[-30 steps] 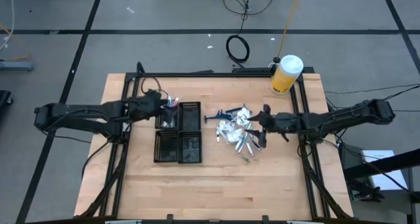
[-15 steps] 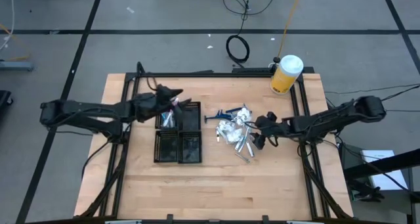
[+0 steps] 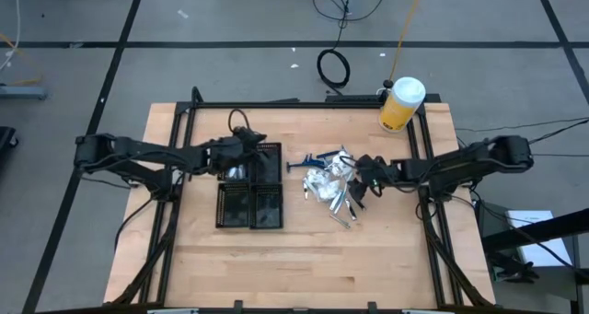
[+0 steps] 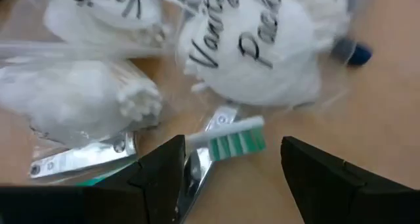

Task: Pick & Place Travel size toiletries
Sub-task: Put the green toothbrush into the top left black bin

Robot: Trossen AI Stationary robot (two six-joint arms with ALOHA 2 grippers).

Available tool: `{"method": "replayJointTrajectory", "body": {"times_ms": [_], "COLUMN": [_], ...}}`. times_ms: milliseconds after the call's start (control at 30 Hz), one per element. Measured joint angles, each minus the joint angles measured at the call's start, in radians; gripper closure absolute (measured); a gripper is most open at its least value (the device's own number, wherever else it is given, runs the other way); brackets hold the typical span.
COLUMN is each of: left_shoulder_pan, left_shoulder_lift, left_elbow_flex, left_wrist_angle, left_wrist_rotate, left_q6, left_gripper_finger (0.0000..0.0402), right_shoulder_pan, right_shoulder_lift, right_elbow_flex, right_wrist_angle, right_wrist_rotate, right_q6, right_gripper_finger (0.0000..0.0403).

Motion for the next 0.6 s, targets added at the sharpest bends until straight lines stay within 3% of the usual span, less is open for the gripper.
{"method": "replayJointTrajectory", "body": {"times_ms": [600], "left_shoulder_pan": [0.000], "left_shoulder_lift": [0.011], "left_elbow_flex": [0.000], "left_wrist_angle": [0.017], "left_wrist_rotate": [0.000], "left_q6": [0.004], "left_gripper_finger": [0.0105], "right_shoulder_pan": [-0.060], "right_shoulder_lift": [0.050], "right_elbow_flex": [0.000], "right_wrist_angle": [0.116], "right_wrist_rotate": [-0.083], "right_q6": [0.065], "right_gripper_finger": [0.0165]}}
